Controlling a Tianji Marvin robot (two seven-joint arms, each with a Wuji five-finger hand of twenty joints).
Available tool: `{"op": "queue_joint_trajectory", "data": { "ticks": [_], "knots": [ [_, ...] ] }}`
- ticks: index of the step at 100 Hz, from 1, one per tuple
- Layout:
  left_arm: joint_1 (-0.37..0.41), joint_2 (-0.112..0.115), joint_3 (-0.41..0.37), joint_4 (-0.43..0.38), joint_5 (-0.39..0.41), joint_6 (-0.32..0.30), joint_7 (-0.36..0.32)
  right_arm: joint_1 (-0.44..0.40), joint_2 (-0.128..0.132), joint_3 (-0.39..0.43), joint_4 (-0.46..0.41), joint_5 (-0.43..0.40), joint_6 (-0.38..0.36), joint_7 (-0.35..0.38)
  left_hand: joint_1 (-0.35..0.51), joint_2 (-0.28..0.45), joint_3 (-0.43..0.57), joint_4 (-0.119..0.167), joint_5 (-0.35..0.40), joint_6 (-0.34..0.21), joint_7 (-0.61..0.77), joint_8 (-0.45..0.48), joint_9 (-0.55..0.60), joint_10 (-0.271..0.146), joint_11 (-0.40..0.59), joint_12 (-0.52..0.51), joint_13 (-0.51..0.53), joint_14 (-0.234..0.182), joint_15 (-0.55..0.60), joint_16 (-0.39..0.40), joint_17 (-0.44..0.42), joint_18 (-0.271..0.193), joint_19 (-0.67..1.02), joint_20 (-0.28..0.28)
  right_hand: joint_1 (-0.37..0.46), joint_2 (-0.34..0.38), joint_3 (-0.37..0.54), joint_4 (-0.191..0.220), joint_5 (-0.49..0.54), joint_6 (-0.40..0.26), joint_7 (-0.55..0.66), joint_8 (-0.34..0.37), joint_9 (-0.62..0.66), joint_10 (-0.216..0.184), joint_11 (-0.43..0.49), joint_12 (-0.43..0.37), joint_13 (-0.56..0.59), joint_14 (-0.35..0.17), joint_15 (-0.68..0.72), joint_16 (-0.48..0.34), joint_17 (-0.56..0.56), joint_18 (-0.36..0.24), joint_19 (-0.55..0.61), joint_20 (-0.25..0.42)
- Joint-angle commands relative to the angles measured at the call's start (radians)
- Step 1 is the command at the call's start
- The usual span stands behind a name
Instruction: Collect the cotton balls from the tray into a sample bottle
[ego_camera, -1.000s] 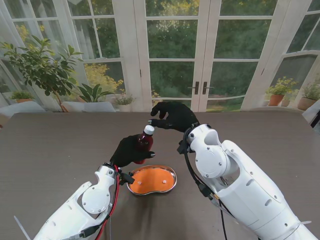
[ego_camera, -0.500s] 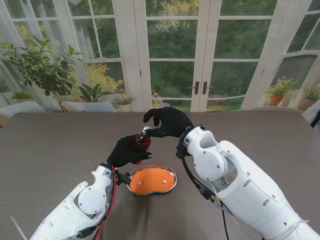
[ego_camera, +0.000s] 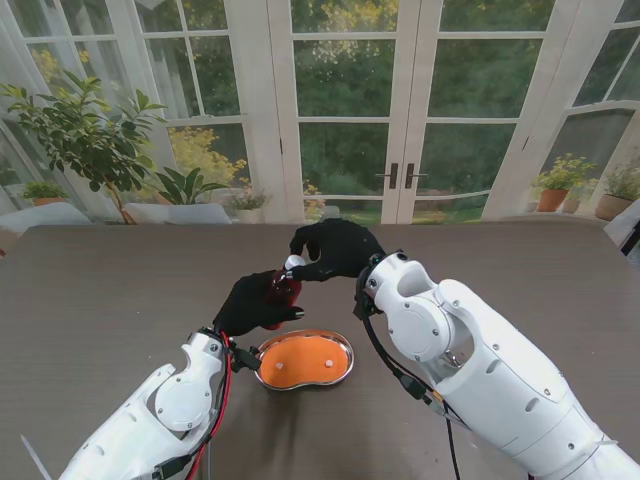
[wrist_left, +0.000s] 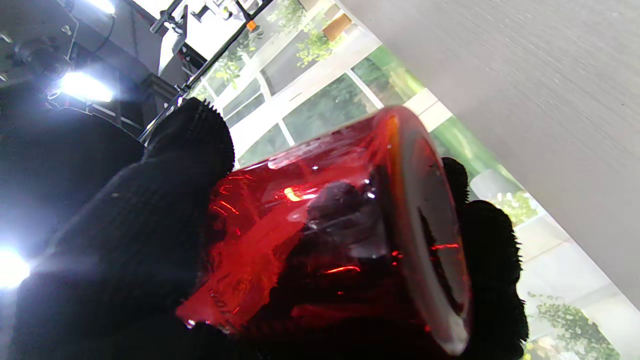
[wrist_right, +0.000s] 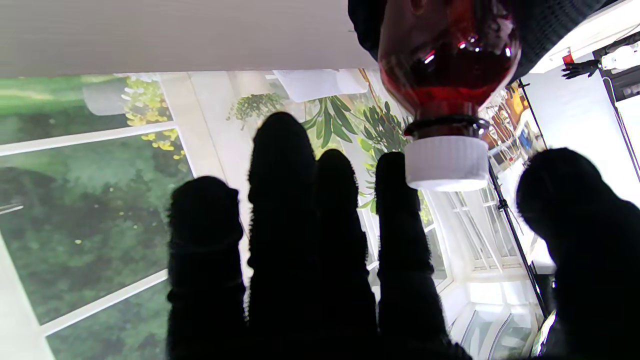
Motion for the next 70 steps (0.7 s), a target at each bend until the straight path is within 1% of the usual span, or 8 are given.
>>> {"op": "queue_joint_trajectory", "data": {
  "ticks": [1,22,24,28,34,40,50,70],
  "knots": [
    [0.003,0.0,-0.003,-0.01,0.008,-0.002,-0.014,0.004,-0.002,-0.007,0.003,-0.012,-0.007,0.01,0.191,0.173,0.153,0.011,0.084,-0.239,0.183,0.023,0.079,-0.116,0.001,0.007,0.018,-0.013,0.004,0.018,-0.038,-0.031,0.005,0.003,-0.003,-0.03,0.041,0.013,0.027,-0.017,0.029,0.032,0.021,-0.025,0.023,0.02,0.047,-0.023,0.021,0.022,0.014,-0.04,0.061,0.019],
    [0.009,0.001,-0.007,-0.019,0.006,0.004,-0.016,0.009,-0.009,-0.023,0.022,-0.027,-0.023,-0.031,0.192,0.173,0.152,0.011,0.084,-0.238,0.183,0.023,0.078,-0.115,0.001,0.008,0.016,-0.01,0.004,0.018,-0.045,-0.03,0.002,0.004,0.048,-0.054,0.107,0.012,0.097,-0.032,0.086,0.053,0.077,-0.037,0.034,0.024,0.093,-0.039,0.039,0.023,0.049,-0.041,0.082,0.015],
    [0.01,0.001,-0.007,-0.02,0.006,0.004,-0.016,0.009,-0.01,-0.024,0.024,-0.028,-0.025,-0.035,0.192,0.174,0.152,0.011,0.083,-0.236,0.182,0.023,0.077,-0.115,0.001,0.008,0.015,-0.01,0.004,0.018,-0.045,-0.03,0.002,0.004,0.07,-0.063,0.116,-0.036,0.102,-0.039,0.105,0.025,0.086,-0.04,0.035,0.025,0.102,-0.042,0.041,0.022,0.054,-0.04,0.088,0.011],
    [0.011,0.001,-0.008,-0.022,0.007,0.005,-0.016,0.01,-0.011,-0.026,0.026,-0.031,-0.029,-0.04,0.192,0.175,0.152,0.011,0.083,-0.236,0.183,0.023,0.077,-0.115,0.001,0.008,0.014,-0.011,0.003,0.018,-0.046,-0.03,0.002,0.004,0.104,-0.083,0.124,-0.096,0.1,-0.055,0.166,-0.055,0.096,-0.043,0.035,0.026,0.11,-0.045,0.042,0.021,0.059,-0.04,0.093,0.004],
    [0.012,0.001,-0.009,-0.024,0.006,0.006,-0.017,0.01,-0.011,-0.027,0.026,-0.035,-0.033,-0.044,0.192,0.175,0.152,0.011,0.083,-0.237,0.183,0.023,0.077,-0.115,0.001,0.008,0.013,-0.01,0.003,0.018,-0.048,-0.03,0.0,0.004,0.153,-0.109,0.133,-0.141,0.095,-0.076,0.231,-0.117,0.108,-0.048,0.035,0.026,0.117,-0.049,0.042,0.022,0.062,-0.042,0.095,0.002],
    [0.013,0.002,-0.01,-0.025,0.005,0.006,-0.019,0.01,-0.012,-0.027,0.027,-0.034,-0.039,-0.049,0.191,0.176,0.151,0.011,0.083,-0.239,0.183,0.024,0.075,-0.116,0.0,0.008,0.013,-0.01,0.003,0.019,-0.049,-0.03,0.0,0.004,0.196,-0.128,0.147,-0.151,0.086,-0.094,0.28,-0.158,0.117,-0.051,0.035,0.025,0.122,-0.055,0.042,0.024,0.065,-0.044,0.097,0.001],
    [0.015,0.003,-0.011,-0.028,0.004,0.008,-0.024,0.009,-0.015,-0.026,0.03,-0.028,-0.052,-0.062,0.192,0.176,0.15,0.011,0.082,-0.237,0.183,0.024,0.074,-0.114,0.0,0.008,0.012,-0.01,0.002,0.018,-0.053,-0.031,-0.003,0.004,0.242,-0.148,0.171,-0.149,0.064,-0.11,0.301,-0.188,0.124,-0.056,0.035,0.045,0.127,-0.063,0.044,0.024,0.07,-0.046,0.099,0.002],
    [0.02,0.007,-0.012,-0.035,-0.001,0.014,-0.038,0.009,-0.017,-0.025,0.032,-0.025,-0.071,-0.074,0.192,0.179,0.147,0.011,0.081,-0.238,0.182,0.026,0.073,-0.114,-0.002,0.007,0.009,-0.008,0.001,0.018,-0.059,-0.03,-0.008,0.004,0.324,-0.194,0.222,-0.133,0.053,-0.132,0.301,-0.223,0.142,-0.063,0.012,0.067,0.132,-0.073,0.042,0.024,0.071,-0.049,0.099,0.003]
  ]
}}
